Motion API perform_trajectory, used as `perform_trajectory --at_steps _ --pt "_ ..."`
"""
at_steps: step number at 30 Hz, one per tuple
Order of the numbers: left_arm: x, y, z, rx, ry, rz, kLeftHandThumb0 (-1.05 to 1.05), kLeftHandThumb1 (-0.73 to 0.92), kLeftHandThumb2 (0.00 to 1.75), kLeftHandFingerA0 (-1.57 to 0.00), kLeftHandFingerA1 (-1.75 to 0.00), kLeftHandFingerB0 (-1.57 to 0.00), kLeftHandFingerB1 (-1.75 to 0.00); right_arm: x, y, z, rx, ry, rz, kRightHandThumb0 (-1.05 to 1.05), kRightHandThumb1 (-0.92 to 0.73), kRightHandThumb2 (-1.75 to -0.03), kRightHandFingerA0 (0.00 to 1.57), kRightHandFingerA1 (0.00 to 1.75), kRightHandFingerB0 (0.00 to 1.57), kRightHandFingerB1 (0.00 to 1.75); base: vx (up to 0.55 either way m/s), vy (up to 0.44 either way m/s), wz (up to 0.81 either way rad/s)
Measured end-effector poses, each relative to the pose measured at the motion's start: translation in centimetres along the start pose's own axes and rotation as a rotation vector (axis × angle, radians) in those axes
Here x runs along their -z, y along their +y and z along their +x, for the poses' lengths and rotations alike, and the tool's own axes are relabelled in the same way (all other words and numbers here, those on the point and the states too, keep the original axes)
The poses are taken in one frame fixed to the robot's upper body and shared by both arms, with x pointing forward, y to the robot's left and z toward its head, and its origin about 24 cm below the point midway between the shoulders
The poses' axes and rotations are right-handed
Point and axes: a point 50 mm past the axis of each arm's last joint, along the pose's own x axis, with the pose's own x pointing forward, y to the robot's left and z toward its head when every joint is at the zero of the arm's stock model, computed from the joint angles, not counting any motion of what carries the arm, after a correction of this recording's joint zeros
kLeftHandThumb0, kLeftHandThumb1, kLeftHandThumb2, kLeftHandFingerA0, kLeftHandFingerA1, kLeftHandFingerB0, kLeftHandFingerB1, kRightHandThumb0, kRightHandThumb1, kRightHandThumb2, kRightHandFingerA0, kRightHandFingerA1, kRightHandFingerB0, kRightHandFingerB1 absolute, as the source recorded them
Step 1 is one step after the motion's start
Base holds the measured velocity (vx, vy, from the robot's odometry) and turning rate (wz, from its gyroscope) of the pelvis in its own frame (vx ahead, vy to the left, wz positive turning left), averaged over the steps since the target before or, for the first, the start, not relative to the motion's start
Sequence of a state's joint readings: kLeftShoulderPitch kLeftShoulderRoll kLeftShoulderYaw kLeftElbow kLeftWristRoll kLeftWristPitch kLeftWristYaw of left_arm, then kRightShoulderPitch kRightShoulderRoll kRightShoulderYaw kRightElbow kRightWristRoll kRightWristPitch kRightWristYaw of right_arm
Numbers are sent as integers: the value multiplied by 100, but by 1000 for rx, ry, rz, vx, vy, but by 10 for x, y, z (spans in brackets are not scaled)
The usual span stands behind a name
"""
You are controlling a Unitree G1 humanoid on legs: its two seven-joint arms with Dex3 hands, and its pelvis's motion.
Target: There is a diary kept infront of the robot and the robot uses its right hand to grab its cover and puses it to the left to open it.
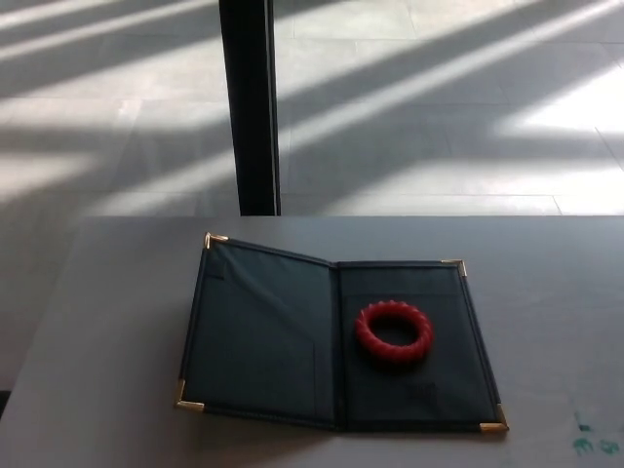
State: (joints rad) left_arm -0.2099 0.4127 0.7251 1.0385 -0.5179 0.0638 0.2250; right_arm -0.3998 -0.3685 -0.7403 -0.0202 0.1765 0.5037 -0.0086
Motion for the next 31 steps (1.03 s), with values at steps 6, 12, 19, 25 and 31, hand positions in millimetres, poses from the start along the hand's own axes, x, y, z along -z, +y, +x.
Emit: perform_trajectory --at_steps 6,12,19,25,31 --pt "1 5 0 -13 3 -11 -97 88 140 -50 -103 -14 -73 33 -80 -27 203 112 -78 -82 -69 -106 55 60 47 56 0 0 0" --pt "3 9 0 -24 10 -7 -92 86 140 -52 -100 -11 -70 71 -122 -62 333 216 -82 -79 -92 -69 59 48 48 44 0 0 0" --pt "5 14 0 -31 14 -6 -92 86 139 -56 -103 -10 -69 131 -136 -99 478 357 80 -76 -92 -71 58 52 44 45 0 0 0" --pt "6 19 0 -33 18 -2 -105 92 103 -39 -106 -26 -85 163 -135 -123 546 420 198 -81 -92 -70 51 49 42 45 0 0 0" --pt "7 19 0 -27 18 -8 -105 92 99 -39 -123 -27 -100 168 -128 -124 523 414 246 -83 -82 -81 52 52 38 45 0 0 0"
